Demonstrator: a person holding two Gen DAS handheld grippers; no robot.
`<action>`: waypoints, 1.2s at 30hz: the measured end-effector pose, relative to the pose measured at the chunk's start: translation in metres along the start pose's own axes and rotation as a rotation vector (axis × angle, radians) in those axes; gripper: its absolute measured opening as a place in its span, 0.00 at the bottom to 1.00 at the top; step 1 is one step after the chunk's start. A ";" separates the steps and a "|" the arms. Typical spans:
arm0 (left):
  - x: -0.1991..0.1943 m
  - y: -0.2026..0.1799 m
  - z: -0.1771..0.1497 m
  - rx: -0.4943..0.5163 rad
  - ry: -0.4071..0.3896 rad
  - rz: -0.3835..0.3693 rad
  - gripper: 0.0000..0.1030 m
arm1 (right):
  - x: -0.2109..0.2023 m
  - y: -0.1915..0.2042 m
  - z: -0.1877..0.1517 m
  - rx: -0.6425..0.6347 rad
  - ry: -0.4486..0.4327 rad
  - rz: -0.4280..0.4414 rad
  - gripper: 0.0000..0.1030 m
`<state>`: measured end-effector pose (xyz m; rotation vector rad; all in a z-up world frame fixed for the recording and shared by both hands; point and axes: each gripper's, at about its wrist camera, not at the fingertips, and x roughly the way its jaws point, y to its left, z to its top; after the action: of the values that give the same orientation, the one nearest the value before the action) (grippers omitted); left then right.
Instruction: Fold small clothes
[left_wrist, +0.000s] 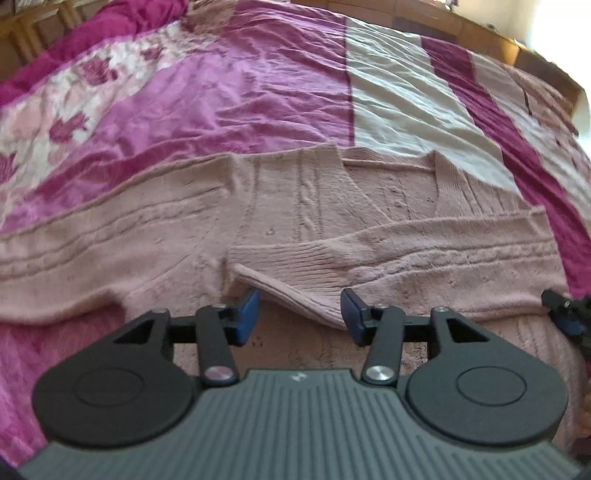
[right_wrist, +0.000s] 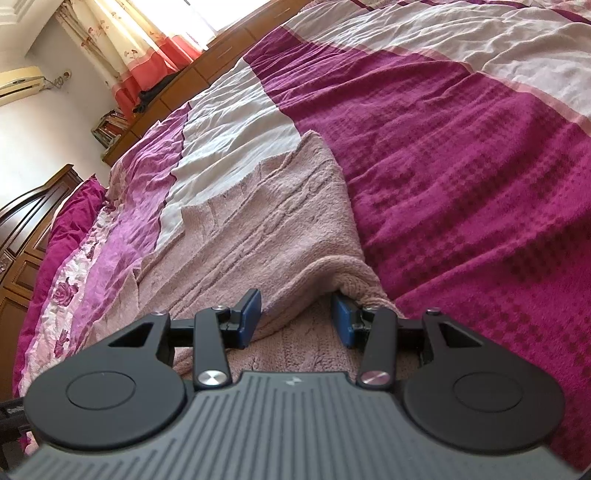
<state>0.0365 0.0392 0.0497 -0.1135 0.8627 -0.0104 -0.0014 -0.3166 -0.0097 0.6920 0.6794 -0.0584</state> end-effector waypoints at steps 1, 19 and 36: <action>-0.002 0.005 0.001 -0.021 0.002 -0.006 0.49 | 0.001 0.001 0.001 -0.002 0.002 -0.001 0.49; 0.007 0.046 0.033 -0.038 0.026 -0.026 0.49 | -0.046 0.023 0.016 -0.030 0.047 -0.021 0.51; 0.058 0.052 0.024 -0.135 0.006 -0.109 0.48 | -0.012 -0.001 0.018 0.215 0.059 0.014 0.51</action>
<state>0.0906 0.0902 0.0154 -0.2875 0.8621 -0.0548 -0.0015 -0.3304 0.0071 0.9079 0.7312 -0.0994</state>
